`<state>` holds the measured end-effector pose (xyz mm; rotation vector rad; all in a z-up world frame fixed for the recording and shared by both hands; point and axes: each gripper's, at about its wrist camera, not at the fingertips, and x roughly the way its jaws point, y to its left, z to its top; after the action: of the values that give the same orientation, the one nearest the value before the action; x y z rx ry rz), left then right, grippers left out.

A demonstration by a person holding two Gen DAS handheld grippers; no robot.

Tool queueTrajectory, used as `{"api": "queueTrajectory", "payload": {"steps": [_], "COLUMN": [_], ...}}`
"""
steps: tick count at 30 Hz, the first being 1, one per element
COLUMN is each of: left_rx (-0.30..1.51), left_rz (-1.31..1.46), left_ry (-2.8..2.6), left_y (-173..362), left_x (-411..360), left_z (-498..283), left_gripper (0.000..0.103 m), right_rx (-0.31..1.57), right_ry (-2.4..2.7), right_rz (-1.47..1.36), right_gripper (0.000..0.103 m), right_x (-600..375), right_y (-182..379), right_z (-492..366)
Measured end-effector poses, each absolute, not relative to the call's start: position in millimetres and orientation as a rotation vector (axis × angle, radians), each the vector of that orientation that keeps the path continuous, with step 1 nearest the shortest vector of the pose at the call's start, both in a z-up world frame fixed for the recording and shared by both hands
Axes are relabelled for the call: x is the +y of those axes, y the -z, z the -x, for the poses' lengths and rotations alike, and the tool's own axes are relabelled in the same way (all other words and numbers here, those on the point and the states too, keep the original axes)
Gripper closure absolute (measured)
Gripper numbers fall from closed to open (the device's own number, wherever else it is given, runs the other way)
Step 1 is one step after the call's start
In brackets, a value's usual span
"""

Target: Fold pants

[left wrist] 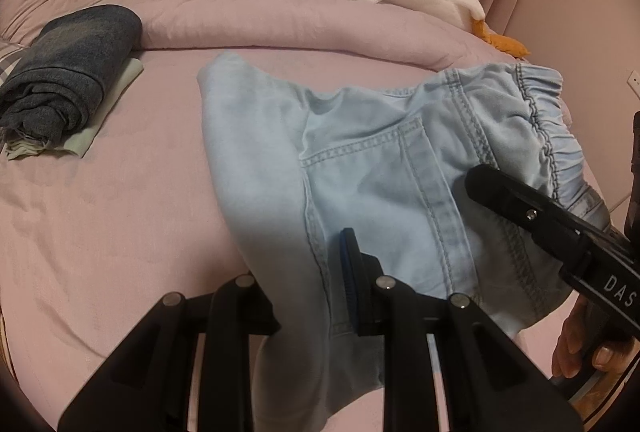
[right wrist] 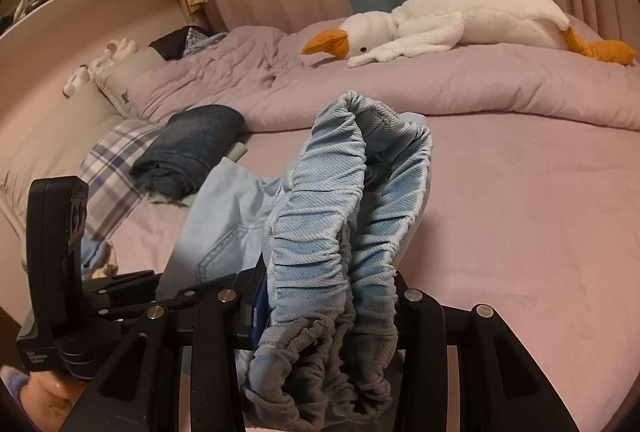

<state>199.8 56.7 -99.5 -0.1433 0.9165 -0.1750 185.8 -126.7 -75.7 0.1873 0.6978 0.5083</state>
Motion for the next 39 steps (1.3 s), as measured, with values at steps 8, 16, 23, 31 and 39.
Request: {"api": "queueTrajectory", "payload": {"steps": [8,16,23,31,39], "left_rx": [0.981,0.993,0.963,0.94,0.936], "left_rz": [0.158,0.122,0.029,0.048,0.005], "left_ry": [0.171,0.148,0.081,0.058,0.044], "left_y": [124,136,146,143,156], "left_x": [62,69,73,97,99], "left_z": [-215,-220,-221,-205,-189], "left_gripper": [0.081,0.078,0.035,0.026,0.026], "right_rx": [0.783,0.881,0.947,0.944,0.942], "right_ry": [-0.504,-0.483,-0.426,-0.408,-0.339], "right_rz": [-0.236,-0.298,-0.308,-0.32,-0.19], "right_gripper": [0.06,0.06,0.049,0.042,0.041], "right_x": [-125,-138,-148,-164,-167], "right_y": [98,124,140,132,134], "right_z": [-207,-221,-225,-215,-201]}}
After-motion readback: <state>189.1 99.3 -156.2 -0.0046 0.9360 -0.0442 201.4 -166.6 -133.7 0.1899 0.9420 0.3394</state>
